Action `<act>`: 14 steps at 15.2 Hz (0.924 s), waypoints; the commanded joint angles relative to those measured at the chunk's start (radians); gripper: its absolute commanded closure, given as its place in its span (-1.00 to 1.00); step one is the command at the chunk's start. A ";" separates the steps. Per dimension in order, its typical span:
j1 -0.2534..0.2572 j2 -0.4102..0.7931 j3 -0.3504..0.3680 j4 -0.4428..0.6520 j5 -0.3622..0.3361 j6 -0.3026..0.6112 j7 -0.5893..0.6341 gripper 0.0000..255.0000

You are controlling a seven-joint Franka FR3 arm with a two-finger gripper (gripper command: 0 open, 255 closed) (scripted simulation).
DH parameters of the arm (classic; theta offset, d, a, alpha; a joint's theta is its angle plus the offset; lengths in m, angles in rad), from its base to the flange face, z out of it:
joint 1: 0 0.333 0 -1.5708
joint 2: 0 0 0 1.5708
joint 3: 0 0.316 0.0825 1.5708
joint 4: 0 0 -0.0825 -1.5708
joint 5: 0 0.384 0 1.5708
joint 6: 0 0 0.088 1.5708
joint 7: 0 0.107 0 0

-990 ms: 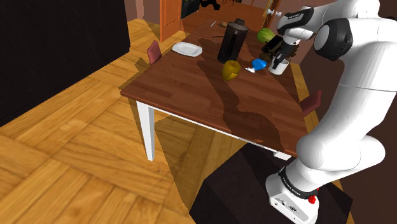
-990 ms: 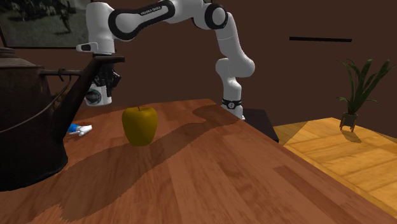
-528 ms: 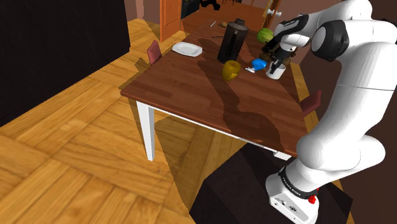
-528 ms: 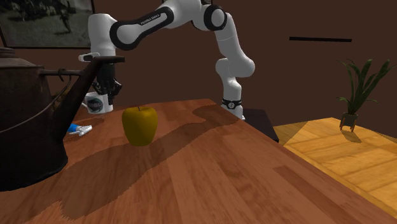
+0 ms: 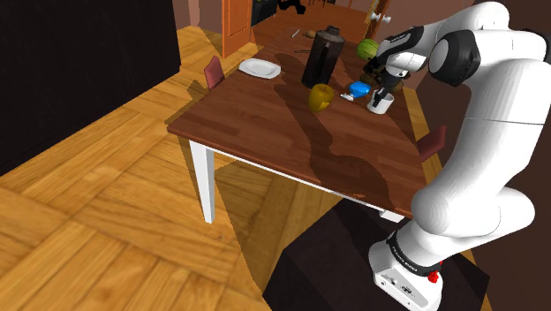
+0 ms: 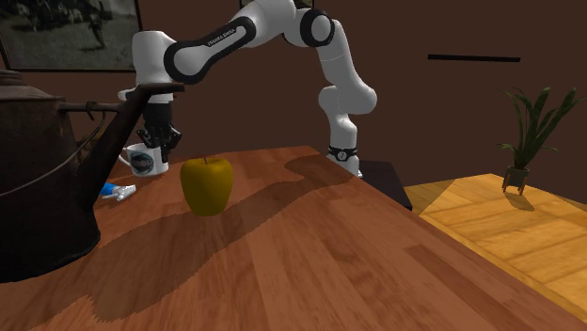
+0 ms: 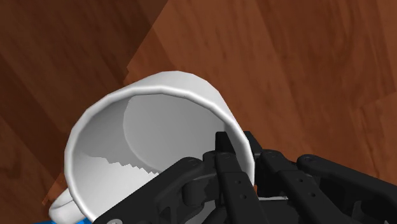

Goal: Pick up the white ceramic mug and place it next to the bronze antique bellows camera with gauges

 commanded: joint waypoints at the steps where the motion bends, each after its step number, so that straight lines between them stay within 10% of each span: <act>1: 0.000 0.000 0.000 0.000 0.000 0.001 0.000 1.00; 3: 0.000 0.000 0.000 0.000 0.000 0.001 0.000 1.00; 4: 0.000 0.000 0.000 0.000 0.000 0.001 0.000 -1.00; 14: 0.007 -0.057 -0.013 0.043 -0.023 -0.097 0.015 -1.00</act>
